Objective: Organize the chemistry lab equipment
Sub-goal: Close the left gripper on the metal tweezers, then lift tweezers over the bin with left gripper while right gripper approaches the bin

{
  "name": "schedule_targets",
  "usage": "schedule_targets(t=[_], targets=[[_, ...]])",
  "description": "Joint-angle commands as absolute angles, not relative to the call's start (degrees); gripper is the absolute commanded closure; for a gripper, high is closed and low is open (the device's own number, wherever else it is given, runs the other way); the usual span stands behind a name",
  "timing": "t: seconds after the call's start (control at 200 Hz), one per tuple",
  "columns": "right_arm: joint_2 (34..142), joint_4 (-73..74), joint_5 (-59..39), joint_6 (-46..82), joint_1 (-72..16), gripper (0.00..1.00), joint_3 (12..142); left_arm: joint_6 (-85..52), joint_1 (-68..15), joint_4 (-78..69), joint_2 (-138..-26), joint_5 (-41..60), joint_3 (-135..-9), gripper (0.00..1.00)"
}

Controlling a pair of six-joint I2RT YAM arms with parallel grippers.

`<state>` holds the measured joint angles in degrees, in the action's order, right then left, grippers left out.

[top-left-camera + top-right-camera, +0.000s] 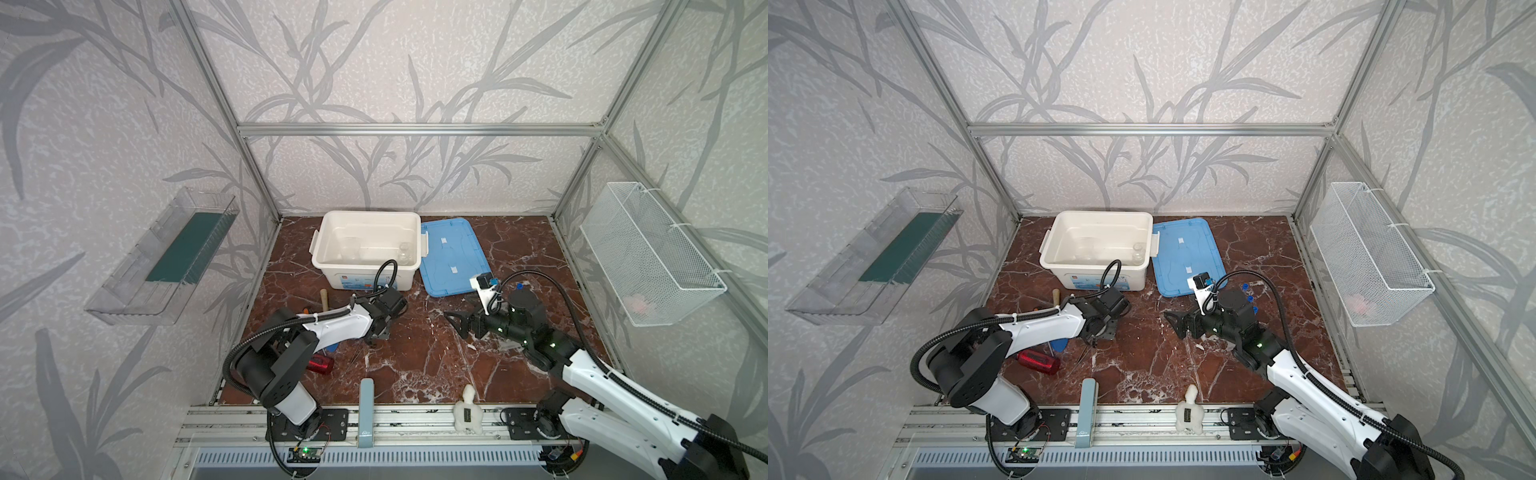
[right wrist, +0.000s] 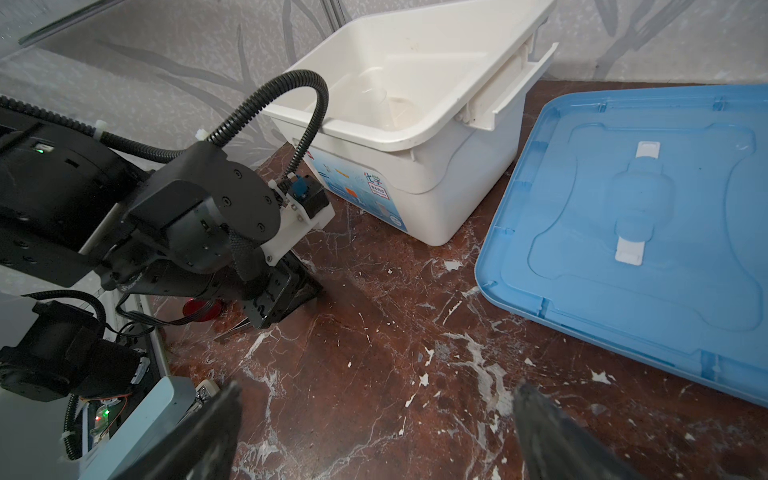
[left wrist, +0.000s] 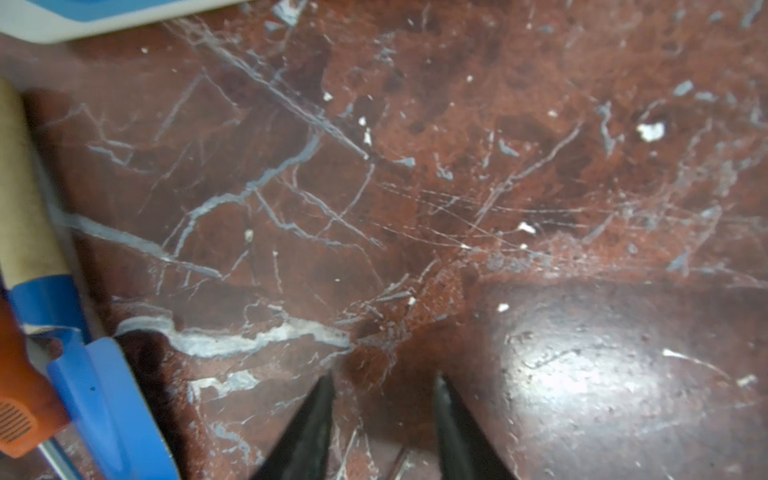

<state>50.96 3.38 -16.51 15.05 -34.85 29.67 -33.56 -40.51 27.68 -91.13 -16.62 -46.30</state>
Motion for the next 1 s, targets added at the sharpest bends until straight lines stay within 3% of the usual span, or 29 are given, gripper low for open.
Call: schedule_targets(t=[0.0,0.395,0.66,0.995], targets=[[50.49,3.56,-15.81,14.51,-34.85,0.0,30.21,-34.66,-40.46,31.51,-88.38,-14.14,-42.48,0.46],[51.95,4.55,-17.08,15.22,-34.82,0.0,30.5,-40.66,-40.86,35.94,-81.98,-11.3,-35.42,0.44],[51.14,4.42,-16.65,14.94,-34.85,0.0,30.16,-44.03,-41.57,37.52,-80.21,-10.69,-34.34,0.64],[50.76,4.35,-17.33,15.39,-34.85,0.0,30.03,-43.97,-42.9,35.92,-80.59,-14.86,-34.64,0.77]])
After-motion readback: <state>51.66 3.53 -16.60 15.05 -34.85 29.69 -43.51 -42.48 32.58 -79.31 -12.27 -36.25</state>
